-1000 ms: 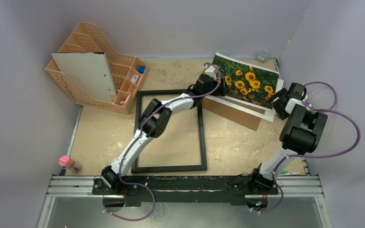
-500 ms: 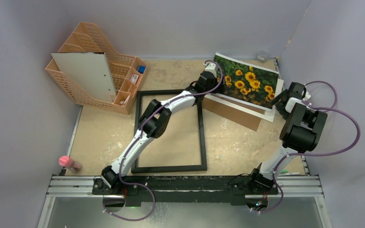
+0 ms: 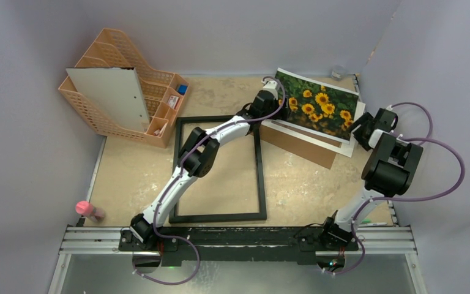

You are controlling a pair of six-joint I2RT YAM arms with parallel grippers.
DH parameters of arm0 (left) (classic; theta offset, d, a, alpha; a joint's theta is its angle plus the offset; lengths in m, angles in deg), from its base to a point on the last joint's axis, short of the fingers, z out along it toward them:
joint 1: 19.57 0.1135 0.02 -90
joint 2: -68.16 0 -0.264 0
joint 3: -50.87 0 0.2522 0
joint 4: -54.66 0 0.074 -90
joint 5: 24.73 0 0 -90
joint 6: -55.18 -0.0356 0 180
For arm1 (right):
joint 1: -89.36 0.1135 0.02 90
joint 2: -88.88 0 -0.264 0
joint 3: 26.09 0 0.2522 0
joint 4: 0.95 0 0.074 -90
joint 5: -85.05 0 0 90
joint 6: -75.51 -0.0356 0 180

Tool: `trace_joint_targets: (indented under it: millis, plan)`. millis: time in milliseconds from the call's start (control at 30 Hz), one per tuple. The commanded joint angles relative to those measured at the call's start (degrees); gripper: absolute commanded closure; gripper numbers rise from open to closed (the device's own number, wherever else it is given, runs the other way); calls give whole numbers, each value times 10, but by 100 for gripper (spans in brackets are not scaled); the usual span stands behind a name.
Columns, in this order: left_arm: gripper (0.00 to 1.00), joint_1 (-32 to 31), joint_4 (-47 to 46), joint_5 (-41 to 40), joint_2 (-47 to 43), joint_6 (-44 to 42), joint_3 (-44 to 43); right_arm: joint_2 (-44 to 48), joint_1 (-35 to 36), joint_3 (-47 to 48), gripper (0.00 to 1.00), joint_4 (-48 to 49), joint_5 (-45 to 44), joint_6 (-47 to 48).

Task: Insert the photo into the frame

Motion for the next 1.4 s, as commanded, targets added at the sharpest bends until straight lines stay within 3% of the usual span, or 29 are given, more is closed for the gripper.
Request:
trace_joint_targets:
  millis: [0,300,567,800,1000,1267,1367]
  plan:
    - [14,9,69,18,19,-18,-2,3,1,-73,28,-58,108,-22]
    - [14,10,115,25,18,-50,8,137,1,-194,37,-11,166,-59]
    - [15,11,135,6,-5,-87,48,215,1,-247,41,14,173,-71]
    - [15,17,154,-25,-26,-135,60,275,1,-292,35,-17,105,-104]
    - [15,22,148,-9,-33,-166,62,328,1,-331,32,-39,112,-131]
    - [14,23,142,11,-42,-167,51,368,1,-320,28,-153,-31,-163]
    - [14,23,135,32,-57,-155,40,361,0,-316,28,-157,-28,-162]
